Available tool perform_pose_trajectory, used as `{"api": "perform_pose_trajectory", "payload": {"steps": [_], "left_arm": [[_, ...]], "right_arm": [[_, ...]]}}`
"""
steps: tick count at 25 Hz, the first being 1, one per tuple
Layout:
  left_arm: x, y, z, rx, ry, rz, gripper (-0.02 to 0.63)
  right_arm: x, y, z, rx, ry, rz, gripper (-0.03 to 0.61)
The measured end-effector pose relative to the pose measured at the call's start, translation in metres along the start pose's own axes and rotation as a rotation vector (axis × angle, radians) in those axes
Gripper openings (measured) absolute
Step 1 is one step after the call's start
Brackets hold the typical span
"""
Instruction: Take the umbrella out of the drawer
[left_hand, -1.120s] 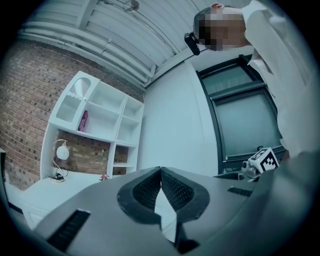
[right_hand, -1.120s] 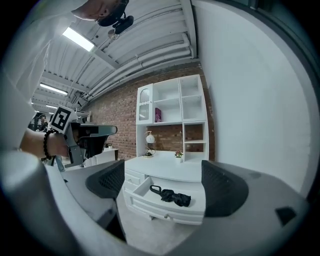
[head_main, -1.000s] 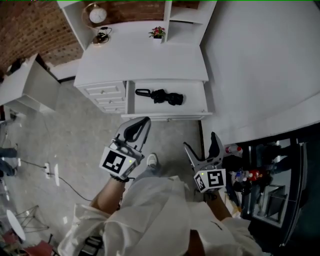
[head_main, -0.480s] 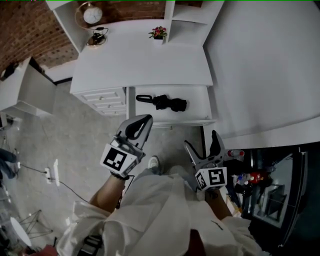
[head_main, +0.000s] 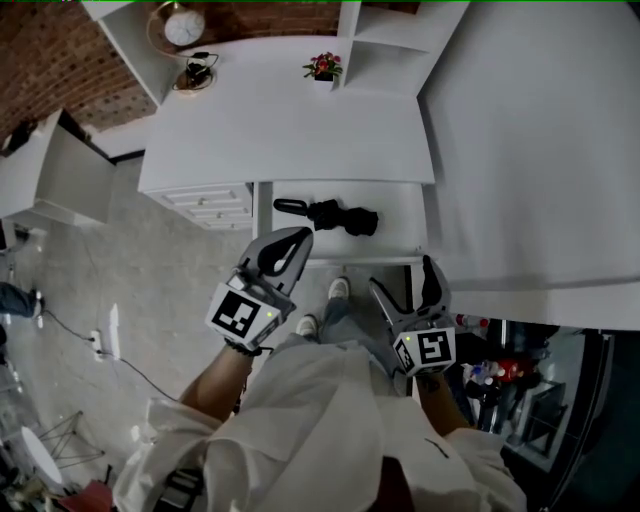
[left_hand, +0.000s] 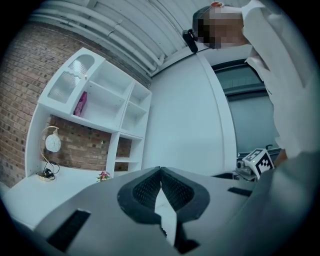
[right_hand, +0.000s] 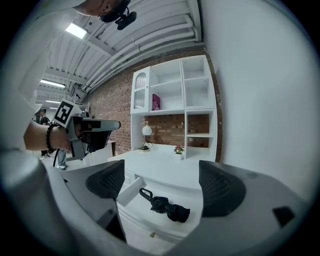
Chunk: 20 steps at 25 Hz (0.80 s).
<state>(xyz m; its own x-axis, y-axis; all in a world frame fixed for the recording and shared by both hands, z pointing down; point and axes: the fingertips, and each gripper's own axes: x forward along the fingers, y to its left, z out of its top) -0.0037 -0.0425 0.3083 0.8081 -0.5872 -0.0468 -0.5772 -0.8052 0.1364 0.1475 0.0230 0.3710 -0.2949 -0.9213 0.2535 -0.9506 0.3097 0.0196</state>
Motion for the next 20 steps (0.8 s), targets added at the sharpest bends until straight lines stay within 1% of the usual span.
{"api": "perform_pose_trajectory", "payload": {"steps": [3,4,6,8,11,13,17,19,20], "left_arm": [[0.026,0.014,-0.002,0.014,-0.007,0.011,0.026],[0.035,0.019,-0.006,0.018,0.008,0.022,0.026],[0.054,0.031,-0.021,0.024,0.071,0.051,0.026],[0.076,0.042,-0.040,0.018,0.114,0.069,0.026],[0.104,0.054,-0.069,0.007,0.178,0.083,0.026],[0.119,0.059,-0.088,0.017,0.225,0.091,0.026],[0.144,0.072,-0.130,0.090,0.326,0.100,0.026],[0.153,0.075,-0.156,0.128,0.405,0.072,0.026],[0.157,0.074,-0.170,0.146,0.451,0.042,0.026]], "right_arm": [[0.026,-0.018,-0.002,0.002,0.015,0.035,0.474],[0.036,-0.024,-0.002,-0.002,0.023,0.051,0.474],[0.057,-0.036,-0.003,-0.021,0.039,0.089,0.474],[0.080,-0.049,-0.007,-0.034,0.054,0.130,0.474],[0.110,-0.066,-0.016,-0.043,0.087,0.189,0.474],[0.129,-0.075,-0.022,-0.068,0.124,0.229,0.474],[0.165,-0.086,-0.046,-0.134,0.186,0.327,0.474],[0.182,-0.089,-0.063,-0.177,0.222,0.383,0.474],[0.189,-0.089,-0.072,-0.196,0.244,0.408,0.474]]}}
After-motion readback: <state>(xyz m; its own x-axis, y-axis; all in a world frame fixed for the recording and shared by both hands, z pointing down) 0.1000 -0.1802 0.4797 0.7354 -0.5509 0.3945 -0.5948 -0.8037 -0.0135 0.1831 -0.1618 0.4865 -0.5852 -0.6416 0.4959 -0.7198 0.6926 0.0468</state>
